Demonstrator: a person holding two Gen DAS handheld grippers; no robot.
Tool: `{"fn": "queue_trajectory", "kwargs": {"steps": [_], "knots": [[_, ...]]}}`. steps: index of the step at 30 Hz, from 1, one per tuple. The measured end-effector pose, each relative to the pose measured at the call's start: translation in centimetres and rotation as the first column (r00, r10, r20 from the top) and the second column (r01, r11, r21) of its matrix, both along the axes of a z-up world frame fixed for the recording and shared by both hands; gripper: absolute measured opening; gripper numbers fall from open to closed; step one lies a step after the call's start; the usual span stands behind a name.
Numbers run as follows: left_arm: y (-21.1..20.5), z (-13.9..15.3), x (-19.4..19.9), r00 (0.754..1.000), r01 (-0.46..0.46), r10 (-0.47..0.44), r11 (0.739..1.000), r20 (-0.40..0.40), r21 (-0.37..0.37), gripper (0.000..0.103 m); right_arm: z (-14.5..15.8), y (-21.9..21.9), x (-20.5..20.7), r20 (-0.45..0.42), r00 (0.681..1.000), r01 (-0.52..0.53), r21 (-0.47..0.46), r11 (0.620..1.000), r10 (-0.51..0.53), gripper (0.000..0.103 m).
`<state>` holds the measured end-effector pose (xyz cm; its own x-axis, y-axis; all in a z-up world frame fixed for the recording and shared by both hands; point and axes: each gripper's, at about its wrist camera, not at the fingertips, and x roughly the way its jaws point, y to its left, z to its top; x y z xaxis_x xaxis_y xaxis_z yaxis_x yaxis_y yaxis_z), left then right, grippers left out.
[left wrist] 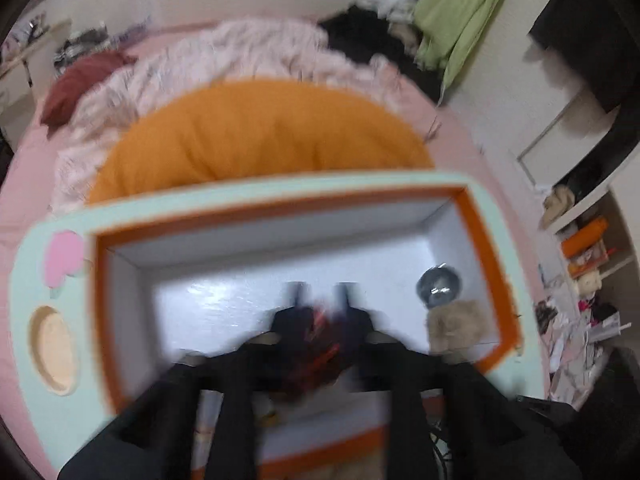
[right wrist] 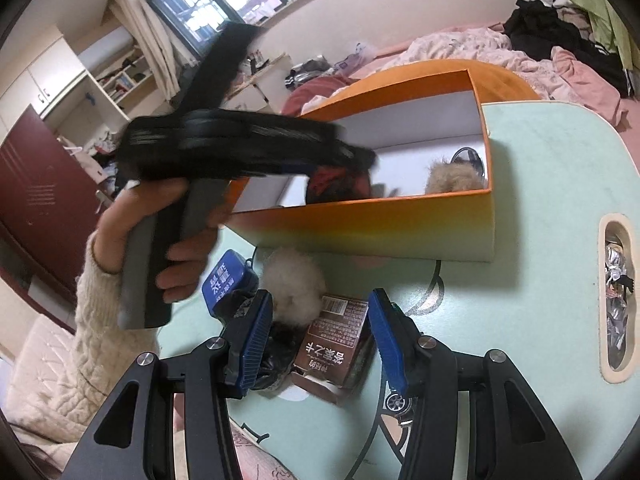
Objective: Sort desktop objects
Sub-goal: 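Grasp the red-and-black case in the box with the left gripper and lift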
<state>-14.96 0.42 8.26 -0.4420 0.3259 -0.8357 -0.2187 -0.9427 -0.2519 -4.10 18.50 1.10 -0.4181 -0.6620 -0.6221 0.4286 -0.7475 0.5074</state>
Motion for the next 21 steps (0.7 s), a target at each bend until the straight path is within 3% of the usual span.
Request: {"fn": "queue_trajectory", "kwargs": {"steps": [2,4,5,7,10,12,13,16,18,21], "knots": [[-0.8,1.7,0.6,1.000,0.013,-0.012,1.000,-0.026,0.025,0.008,0.1,0.1,0.0,-0.002,1.000,0.001,-0.003,1.000,-0.001,0.049],[-1.1,2.1,0.6,1.000,0.008,-0.009,1.000,-0.027,-0.015,0.013,0.1,0.0,0.0,-0.004,1.000,-0.002,-0.004,1.000,0.002,0.049],[-0.9,1.7,0.4,1.000,0.002,-0.003,0.999,-0.003,-0.043,0.032,0.1,0.0,0.0,-0.004,1.000,-0.001,-0.003,1.000,0.001,0.049],[-0.7,0.0,-0.2,0.995,-0.002,0.011,0.997,0.103,-0.082,0.048,0.0,0.0,-0.1,-0.002,1.000,-0.003,-0.001,1.000,0.003,0.049],[0.4,-1.3,0.4,0.982,0.068,-0.055,0.995,0.180,-0.072,0.048,-0.2,0.1,-0.1,0.002,1.000,-0.006,0.001,1.000,0.006,0.049],[1.8,-1.6,0.7,0.979,0.125,-0.094,0.979,0.183,-0.164,0.048,-0.2,0.1,-0.2,0.005,1.000,-0.006,-0.001,1.000,0.006,0.049],[2.4,-1.8,0.6,0.976,0.149,-0.112,0.969,0.187,-0.199,0.054,-0.2,0.1,-0.3,0.006,1.000,-0.006,-0.004,1.000,0.006,0.049],[3.5,-2.7,-0.4,0.964,0.202,-0.147,0.948,0.223,-0.247,0.055,-0.3,0.1,-0.4,0.008,1.000,-0.002,-0.004,1.000,0.002,0.049],[3.0,-3.5,-1.4,0.952,0.207,-0.155,0.961,0.266,-0.182,0.058,-0.2,0.0,-0.4,0.009,1.000,-0.003,-0.002,1.000,0.003,0.049],[1.8,-3.1,-2.2,0.964,0.160,-0.123,0.976,0.238,-0.147,0.052,-0.2,0.1,-0.3,0.009,1.000,-0.001,-0.004,1.000,0.001,0.049]]}}
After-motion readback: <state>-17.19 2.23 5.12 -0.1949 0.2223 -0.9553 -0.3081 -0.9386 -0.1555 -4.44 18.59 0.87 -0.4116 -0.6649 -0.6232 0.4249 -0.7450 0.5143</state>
